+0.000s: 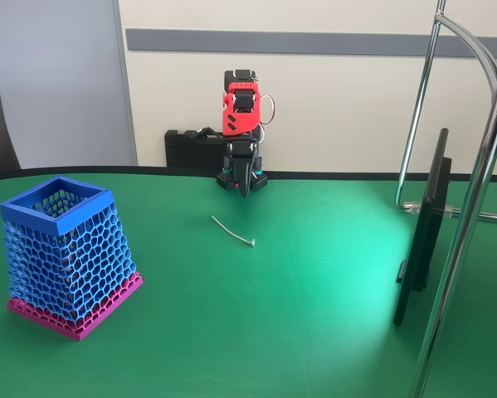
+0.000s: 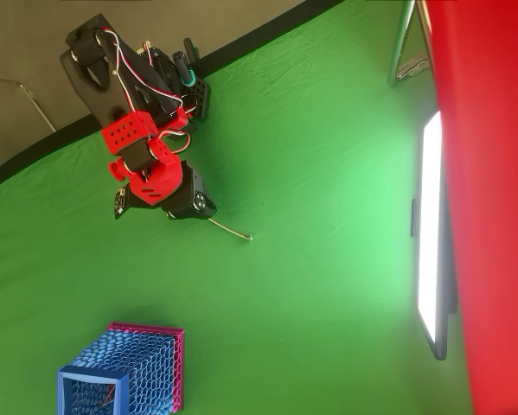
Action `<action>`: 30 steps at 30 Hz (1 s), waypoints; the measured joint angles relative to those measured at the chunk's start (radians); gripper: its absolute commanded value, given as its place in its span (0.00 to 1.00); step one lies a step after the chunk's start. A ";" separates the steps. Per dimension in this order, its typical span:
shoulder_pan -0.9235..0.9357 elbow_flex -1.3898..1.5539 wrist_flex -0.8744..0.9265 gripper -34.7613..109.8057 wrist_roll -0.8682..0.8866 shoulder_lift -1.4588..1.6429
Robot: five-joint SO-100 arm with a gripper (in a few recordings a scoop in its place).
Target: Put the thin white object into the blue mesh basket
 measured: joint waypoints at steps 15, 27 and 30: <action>0.018 -0.268 -0.006 0.32 0.137 -0.385; 0.040 -0.436 -0.006 0.33 0.210 -0.626; 0.038 -0.459 -0.005 0.34 0.224 -0.655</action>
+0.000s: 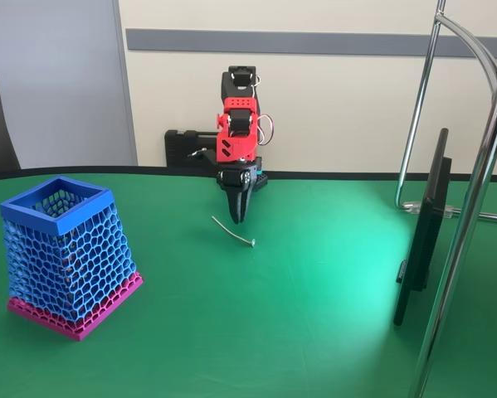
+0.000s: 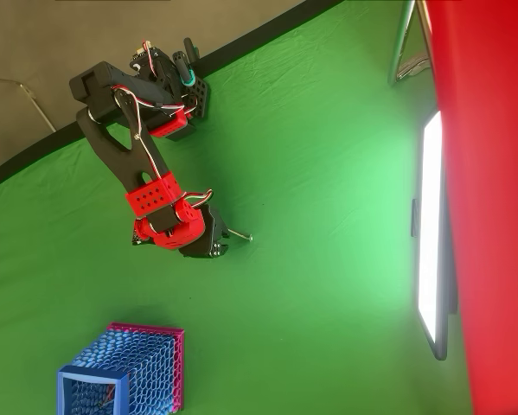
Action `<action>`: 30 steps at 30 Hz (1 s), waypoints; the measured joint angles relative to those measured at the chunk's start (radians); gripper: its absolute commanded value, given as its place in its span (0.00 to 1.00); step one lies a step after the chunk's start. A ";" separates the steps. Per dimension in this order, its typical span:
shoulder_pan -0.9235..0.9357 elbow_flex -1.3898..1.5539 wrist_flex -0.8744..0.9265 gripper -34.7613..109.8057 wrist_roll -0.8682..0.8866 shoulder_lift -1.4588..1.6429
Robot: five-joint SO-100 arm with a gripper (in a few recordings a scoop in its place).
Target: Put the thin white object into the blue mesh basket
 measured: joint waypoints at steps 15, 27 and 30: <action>-0.035 -0.069 0.008 0.34 0.061 -0.132; -0.040 -0.144 0.044 0.34 0.061 -0.247; -0.054 -0.166 0.057 0.34 0.060 -0.268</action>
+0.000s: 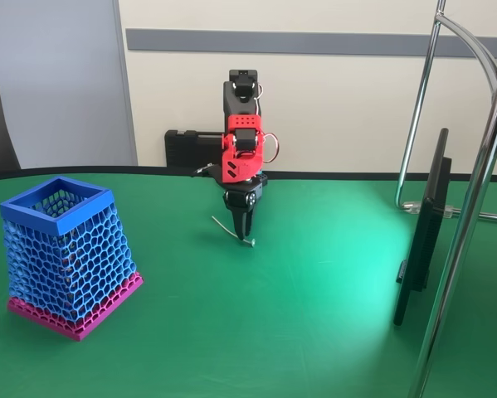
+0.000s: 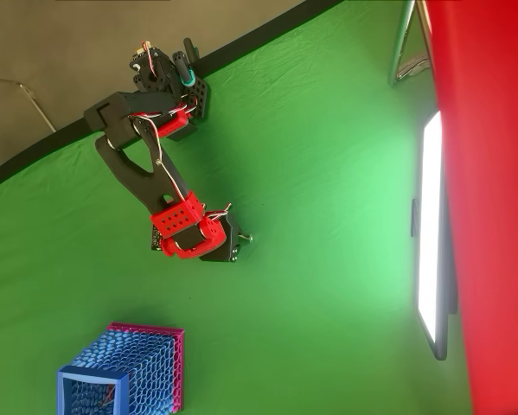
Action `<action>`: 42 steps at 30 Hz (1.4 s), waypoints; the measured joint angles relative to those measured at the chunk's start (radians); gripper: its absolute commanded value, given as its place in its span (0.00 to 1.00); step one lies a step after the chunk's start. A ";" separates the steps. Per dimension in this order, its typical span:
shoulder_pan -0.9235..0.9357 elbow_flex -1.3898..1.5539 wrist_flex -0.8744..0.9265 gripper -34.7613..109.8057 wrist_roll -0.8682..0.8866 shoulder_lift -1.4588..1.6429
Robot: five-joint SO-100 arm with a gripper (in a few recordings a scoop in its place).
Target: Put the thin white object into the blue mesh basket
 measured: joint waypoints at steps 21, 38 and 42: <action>-0.014 -0.060 0.017 0.34 -0.028 -0.078; -0.018 -0.147 0.071 0.32 -0.054 -0.156; -0.031 -0.163 0.092 0.31 -0.061 -0.167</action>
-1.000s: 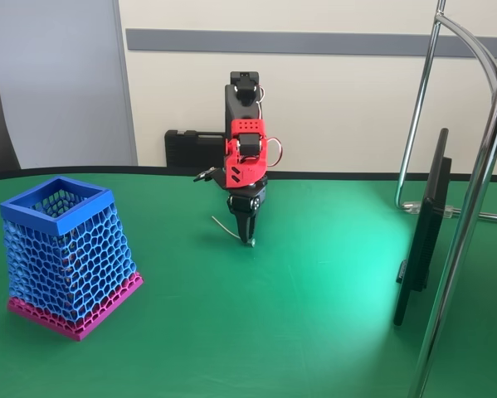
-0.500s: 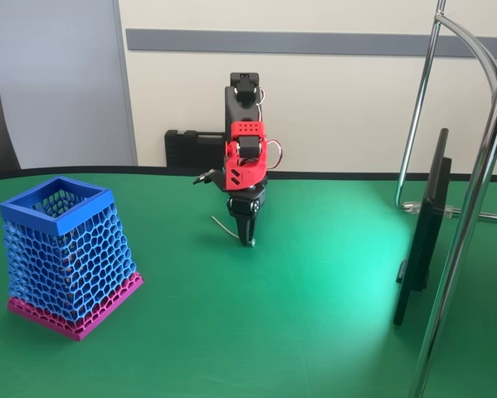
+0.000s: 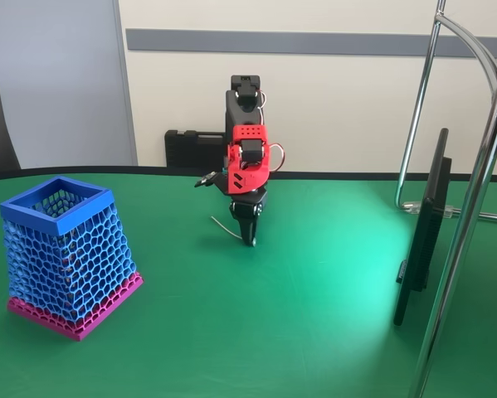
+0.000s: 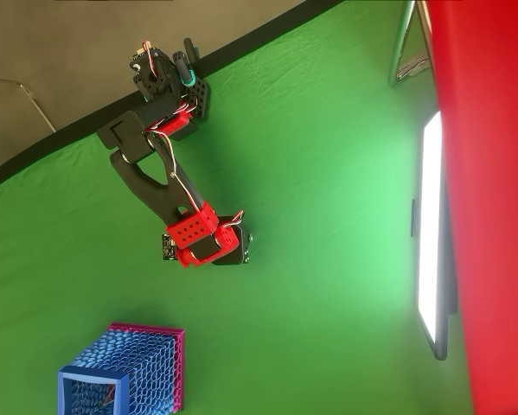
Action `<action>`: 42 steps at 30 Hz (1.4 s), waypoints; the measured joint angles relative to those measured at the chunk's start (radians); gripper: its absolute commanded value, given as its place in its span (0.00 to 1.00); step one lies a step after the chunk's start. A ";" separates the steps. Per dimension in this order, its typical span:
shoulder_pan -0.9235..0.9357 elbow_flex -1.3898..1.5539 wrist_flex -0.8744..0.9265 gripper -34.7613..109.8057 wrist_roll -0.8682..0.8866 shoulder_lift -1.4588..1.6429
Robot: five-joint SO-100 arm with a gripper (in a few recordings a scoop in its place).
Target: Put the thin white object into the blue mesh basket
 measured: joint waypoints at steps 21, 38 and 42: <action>0.006 -0.002 0.009 0.28 -0.015 -0.002; -0.002 -0.002 0.034 0.26 -0.034 0.138; -0.002 -0.003 0.041 0.26 -0.046 0.209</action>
